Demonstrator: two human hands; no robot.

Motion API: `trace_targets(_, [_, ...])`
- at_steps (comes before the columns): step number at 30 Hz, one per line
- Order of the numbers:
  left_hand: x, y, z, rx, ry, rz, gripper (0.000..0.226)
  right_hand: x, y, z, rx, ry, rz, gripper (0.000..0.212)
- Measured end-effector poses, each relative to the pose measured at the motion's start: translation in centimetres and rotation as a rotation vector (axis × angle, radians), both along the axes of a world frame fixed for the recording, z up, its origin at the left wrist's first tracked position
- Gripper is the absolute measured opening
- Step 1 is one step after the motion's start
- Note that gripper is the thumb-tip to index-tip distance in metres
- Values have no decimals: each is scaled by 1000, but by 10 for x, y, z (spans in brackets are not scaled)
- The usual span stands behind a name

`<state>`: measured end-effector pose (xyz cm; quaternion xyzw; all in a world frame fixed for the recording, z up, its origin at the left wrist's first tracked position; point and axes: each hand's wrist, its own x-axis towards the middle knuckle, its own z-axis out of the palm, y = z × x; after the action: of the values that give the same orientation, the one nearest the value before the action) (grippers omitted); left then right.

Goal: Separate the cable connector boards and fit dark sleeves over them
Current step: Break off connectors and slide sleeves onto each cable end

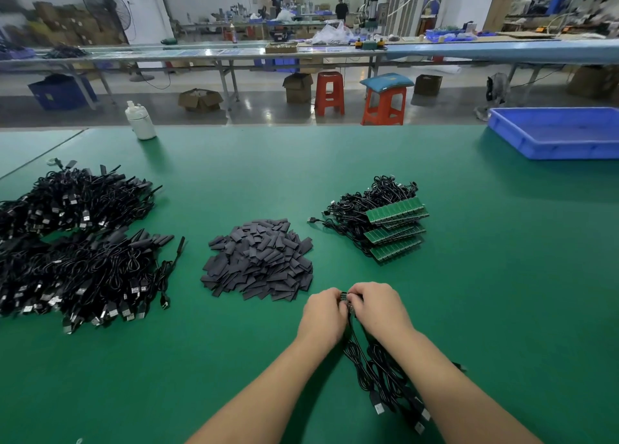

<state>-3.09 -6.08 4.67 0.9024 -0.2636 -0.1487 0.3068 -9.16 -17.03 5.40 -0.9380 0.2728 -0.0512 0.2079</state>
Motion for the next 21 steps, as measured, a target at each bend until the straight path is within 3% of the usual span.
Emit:
trace_targets(10, [-4,-4,-3,-13,-82,15,19,0,-6,-10,-39,-40,-55,24])
trace_targets(16, [22,22,0,-100,23,119,15,-8,-41,-14,-46,-93,-109,19])
trace_targets(21, [53,53,8,-135,252,163,34,-9,-59,-18,-38,-27,-121,22])
